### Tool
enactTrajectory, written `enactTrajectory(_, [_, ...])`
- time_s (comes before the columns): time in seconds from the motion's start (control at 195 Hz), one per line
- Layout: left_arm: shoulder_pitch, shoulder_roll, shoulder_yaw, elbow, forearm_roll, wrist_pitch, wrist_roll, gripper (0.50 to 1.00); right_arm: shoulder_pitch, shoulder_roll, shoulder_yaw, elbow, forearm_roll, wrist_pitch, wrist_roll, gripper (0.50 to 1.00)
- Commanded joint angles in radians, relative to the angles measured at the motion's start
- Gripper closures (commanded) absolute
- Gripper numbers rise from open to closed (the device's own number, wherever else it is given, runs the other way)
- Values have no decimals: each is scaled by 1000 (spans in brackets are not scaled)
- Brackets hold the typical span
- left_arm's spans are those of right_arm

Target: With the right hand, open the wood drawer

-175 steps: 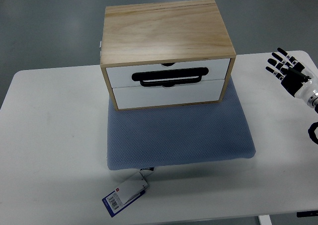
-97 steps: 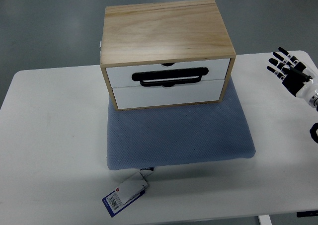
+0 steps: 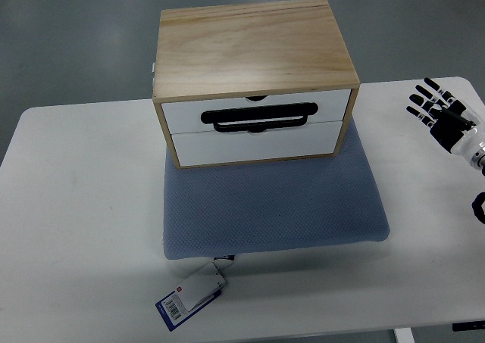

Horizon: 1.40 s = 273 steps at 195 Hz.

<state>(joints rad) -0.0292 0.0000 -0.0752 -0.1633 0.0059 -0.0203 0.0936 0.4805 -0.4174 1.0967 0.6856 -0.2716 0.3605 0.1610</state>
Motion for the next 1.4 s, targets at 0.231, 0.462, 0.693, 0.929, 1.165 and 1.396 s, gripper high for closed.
enactTrajectory(0.231, [0,0,0,-1,0,0,0,500,13,-17,0,0,-1,12,0,570])
enactTrajectory(0.462, [0,0,0,-1,0,0,0,500,17,-18,2,-3,-3,17,-1,570])
enactTrajectory(0.693, [0,0,0,-1,0,0,0,500,15,-20,5,-3,-1,17,-1,570])
enactTrajectory(0.929, [0,0,0,-1,0,0,-2,500,18,-27,8,-1,-1,17,-1,570])
enactTrajectory(1.165, [0,0,0,-1,0,0,0,500,24,-83,-3,11,11,21,0,570])
enactTrajectory(1.396, [0,0,0,-1,0,-1,0,500,142,-268,-110,60,15,55,2,572])
